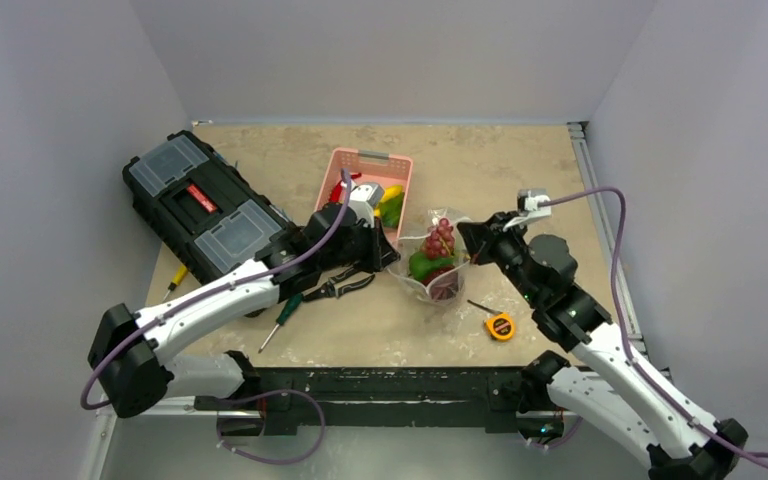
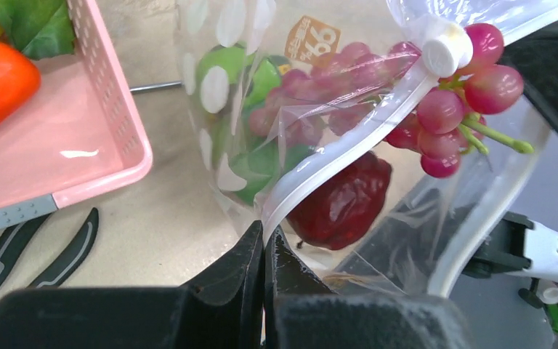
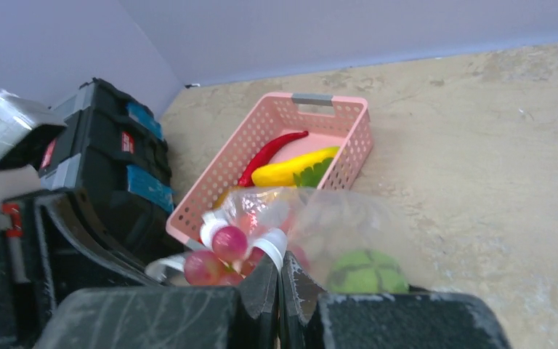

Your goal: Place the food in the zip-top bag and seal the zipper

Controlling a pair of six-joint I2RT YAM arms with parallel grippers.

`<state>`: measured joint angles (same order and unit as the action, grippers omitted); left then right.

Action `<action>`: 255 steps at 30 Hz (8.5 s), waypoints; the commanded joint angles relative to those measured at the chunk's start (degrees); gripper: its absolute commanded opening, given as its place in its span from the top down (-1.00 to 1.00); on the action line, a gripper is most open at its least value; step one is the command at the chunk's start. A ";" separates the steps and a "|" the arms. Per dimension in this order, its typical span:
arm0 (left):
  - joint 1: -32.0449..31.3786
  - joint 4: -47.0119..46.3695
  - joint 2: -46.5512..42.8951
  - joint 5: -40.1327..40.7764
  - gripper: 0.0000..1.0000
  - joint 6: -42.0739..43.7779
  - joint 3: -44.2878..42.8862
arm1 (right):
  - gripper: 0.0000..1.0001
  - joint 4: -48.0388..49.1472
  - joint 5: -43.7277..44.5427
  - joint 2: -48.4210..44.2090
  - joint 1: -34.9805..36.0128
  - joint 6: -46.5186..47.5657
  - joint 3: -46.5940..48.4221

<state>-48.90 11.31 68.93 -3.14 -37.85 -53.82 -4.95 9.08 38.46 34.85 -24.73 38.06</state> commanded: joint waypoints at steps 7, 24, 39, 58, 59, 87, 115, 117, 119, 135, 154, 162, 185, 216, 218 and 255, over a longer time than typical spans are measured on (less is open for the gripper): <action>1.52 -2.82 -2.76 -0.15 1.00 -1.23 -1.75 | 1.00 3.31 -2.86 2.72 -0.19 0.58 8.19; 2.43 -0.37 -2.71 3.68 1.00 -3.51 2.74 | 1.00 4.58 -0.93 2.50 -0.13 -2.16 0.54; 3.03 -1.17 -6.06 -14.31 1.00 -11.86 -5.78 | 1.00 -23.03 -1.42 19.30 -0.16 4.36 29.63; 4.87 -11.91 -2.92 -22.73 1.00 -16.97 -3.40 | 0.59 -24.01 -4.75 20.40 -0.18 6.86 27.92; 4.92 -12.78 -2.87 -22.57 1.00 -17.49 -2.68 | 0.52 -25.18 -4.84 20.60 -0.14 7.07 27.76; 4.95 -20.26 2.57 -25.46 1.00 -21.65 -0.98 | 0.11 -33.64 -11.60 4.07 -0.20 -11.87 8.24; 4.96 -11.42 -0.69 -27.33 0.90 -16.33 1.82 | 1.00 -21.41 -15.12 7.73 -0.13 -4.87 14.07; 4.96 -8.13 -0.98 -25.99 0.81 -15.25 1.66 | 1.00 -21.92 -14.46 8.20 -0.20 -4.62 13.61; 5.04 -6.48 -1.54 -24.82 0.69 -13.96 1.59 | 1.00 -21.66 -15.22 8.76 -0.16 -3.77 12.93; 6.82 15.59 -11.55 10.58 -0.57 6.91 -7.06 | 1.00 -20.57 -8.21 0.62 -0.19 -4.27 7.62; 18.37 32.86 34.82 21.69 -0.52 20.00 -39.49 | 1.00 -20.69 -7.89 -0.13 -0.15 -3.07 7.44; 19.04 37.94 46.44 21.36 -0.38 23.74 -46.89 | 1.00 -20.38 -8.45 0.19 -0.20 -3.04 7.70; 19.07 43.71 55.88 19.82 0.20 22.91 -48.50 | 1.00 -20.87 -8.83 -0.14 -0.17 -4.80 8.41; 16.50 3.34 3.30 -34.40 0.87 6.15 -15.10 | 1.00 -15.88 -11.80 4.38 -0.17 -3.97 8.89; 12.23 -1.66 0.91 -34.52 0.86 4.93 -12.70 | 1.00 -15.54 -12.33 5.03 -0.21 -3.97 8.97; -17.67 -13.51 10.48 13.86 0.75 26.53 -6.63 | 1.00 -9.67 -21.49 5.90 -0.21 -11.68 11.36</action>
<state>-66.41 0.89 77.47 1.41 -12.19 -58.61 -19.62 -10.52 45.01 34.81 -34.41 46.26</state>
